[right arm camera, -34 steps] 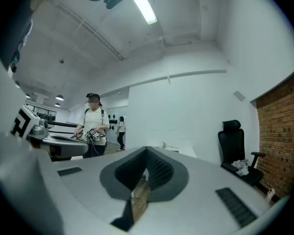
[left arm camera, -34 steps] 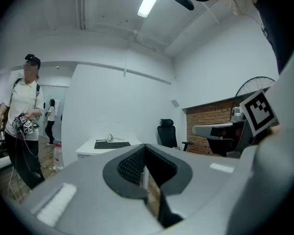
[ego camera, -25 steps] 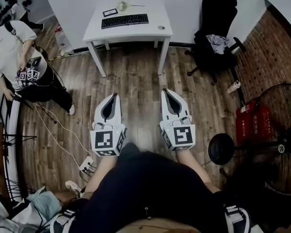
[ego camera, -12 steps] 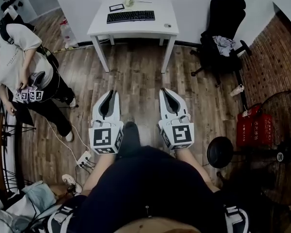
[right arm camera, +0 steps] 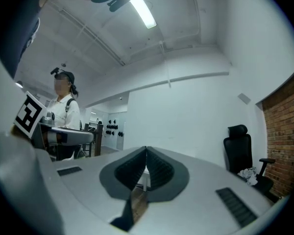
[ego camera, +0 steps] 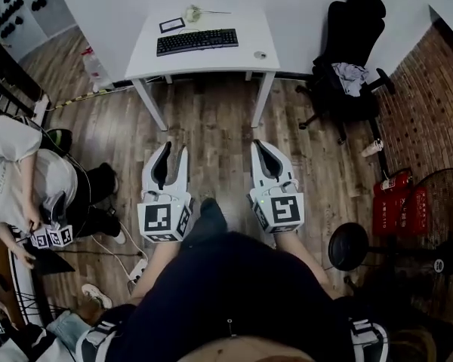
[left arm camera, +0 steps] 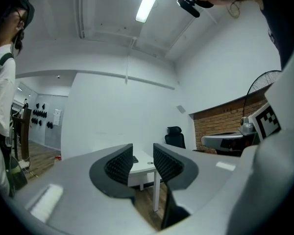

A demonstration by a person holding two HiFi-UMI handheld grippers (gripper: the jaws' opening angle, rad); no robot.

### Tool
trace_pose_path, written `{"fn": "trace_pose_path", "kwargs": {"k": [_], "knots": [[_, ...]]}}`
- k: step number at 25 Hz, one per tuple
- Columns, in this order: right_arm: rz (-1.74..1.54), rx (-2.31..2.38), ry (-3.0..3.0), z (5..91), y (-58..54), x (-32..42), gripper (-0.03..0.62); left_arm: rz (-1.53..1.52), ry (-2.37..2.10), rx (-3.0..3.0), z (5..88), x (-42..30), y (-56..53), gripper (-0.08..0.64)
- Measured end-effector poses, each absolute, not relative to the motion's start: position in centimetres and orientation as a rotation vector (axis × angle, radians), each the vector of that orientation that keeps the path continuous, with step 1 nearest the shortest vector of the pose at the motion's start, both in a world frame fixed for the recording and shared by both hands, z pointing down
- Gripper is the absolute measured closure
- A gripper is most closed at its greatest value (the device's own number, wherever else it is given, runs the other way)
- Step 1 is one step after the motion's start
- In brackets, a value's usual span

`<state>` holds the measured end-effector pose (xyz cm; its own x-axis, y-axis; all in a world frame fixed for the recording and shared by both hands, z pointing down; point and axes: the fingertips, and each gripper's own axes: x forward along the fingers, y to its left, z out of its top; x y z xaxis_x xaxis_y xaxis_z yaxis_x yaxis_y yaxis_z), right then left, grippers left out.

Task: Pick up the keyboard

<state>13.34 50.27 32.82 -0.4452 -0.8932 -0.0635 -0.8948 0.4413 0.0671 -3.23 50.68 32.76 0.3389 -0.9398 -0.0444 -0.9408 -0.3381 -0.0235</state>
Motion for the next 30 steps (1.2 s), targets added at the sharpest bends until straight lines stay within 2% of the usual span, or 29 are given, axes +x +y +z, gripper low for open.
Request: {"fn": "trace_pose_path", "kwargs": {"k": [13, 30], "knots": [[0.156, -1.72, 2.618, 32.1, 27.1, 7.7, 0.58, 0.054, 1.691, -2.562, 31.3, -8.7, 27.2, 0.442], [0.123, -1.706, 2.648, 33.9, 15.1, 4.9, 0.58, 0.066, 1.711, -2.599, 33.2, -10.9, 15.5, 0.442]]}}
